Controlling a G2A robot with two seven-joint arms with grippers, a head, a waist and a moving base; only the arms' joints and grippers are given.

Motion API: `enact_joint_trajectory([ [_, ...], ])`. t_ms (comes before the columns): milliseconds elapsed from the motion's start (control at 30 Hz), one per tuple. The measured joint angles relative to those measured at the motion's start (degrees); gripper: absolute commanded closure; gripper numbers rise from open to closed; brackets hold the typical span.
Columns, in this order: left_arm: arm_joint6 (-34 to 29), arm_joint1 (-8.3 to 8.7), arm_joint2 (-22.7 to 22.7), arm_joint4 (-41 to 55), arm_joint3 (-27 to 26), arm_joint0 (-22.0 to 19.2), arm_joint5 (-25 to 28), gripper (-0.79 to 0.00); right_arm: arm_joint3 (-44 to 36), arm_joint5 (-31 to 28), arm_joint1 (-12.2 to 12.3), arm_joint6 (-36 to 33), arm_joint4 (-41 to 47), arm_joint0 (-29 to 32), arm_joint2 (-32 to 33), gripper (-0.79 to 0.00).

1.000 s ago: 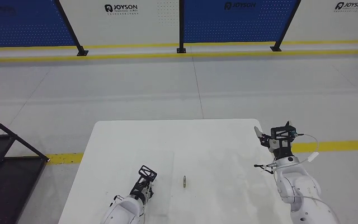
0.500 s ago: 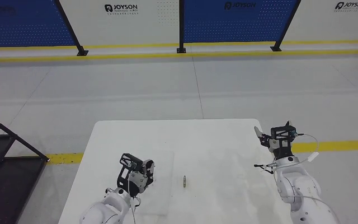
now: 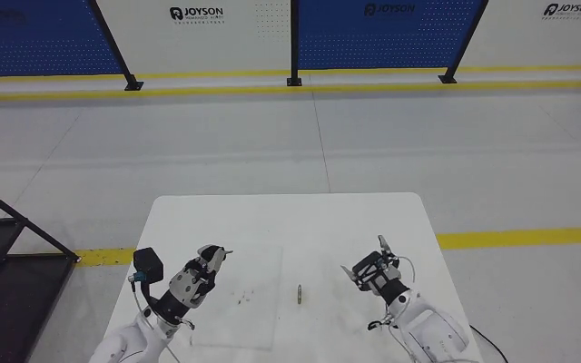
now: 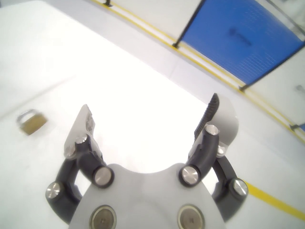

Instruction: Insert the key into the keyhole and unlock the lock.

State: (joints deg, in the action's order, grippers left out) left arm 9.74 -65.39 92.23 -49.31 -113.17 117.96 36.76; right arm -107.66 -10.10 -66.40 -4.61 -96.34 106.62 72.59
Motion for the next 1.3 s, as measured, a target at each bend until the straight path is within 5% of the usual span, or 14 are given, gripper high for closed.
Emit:
enact_joint_trajectory([
  [267,-0.07,0.00,-0.05,-0.08,-0.06,0.01,-0.14,0.000,3.17,-2.80,-1.18,-1.34,-1.81,-0.80,-11.79,-0.785],
  [700,-0.07,0.00,-0.05,-0.08,-0.06,0.01,-0.14,0.000,15.32,11.31,-5.29,-4.10,8.34,-8.40,-22.41,-0.779],
  [733,-0.07,0.00,-0.05,-0.08,-0.06,0.01,-0.14,0.000,16.21,11.98,-5.54,-3.91,9.21,-8.96,-22.71,-0.600],
  [800,-0.07,0.00,-0.05,-0.08,-0.06,0.01,-0.14,0.000,18.09,13.13,-6.05,-3.46,10.98,-10.18,-23.34,-0.391],
  [1133,-0.07,0.00,-0.05,-0.08,-0.06,0.01,-0.14,0.000,22.57,14.68,-7.27,-2.23,12.26,-12.90,-25.66,-0.175],
  [1233,-0.07,0.00,-0.05,-0.08,-0.06,0.01,-0.14,0.000,23.12,14.73,-7.48,-1.88,12.26,-13.14,-26.17,0.000],
  [1300,-0.07,0.00,-0.05,-0.08,-0.06,0.01,-0.14,0.000,23.43,15.04,-7.61,-1.61,11.94,-13.30,-26.48,0.000],
])
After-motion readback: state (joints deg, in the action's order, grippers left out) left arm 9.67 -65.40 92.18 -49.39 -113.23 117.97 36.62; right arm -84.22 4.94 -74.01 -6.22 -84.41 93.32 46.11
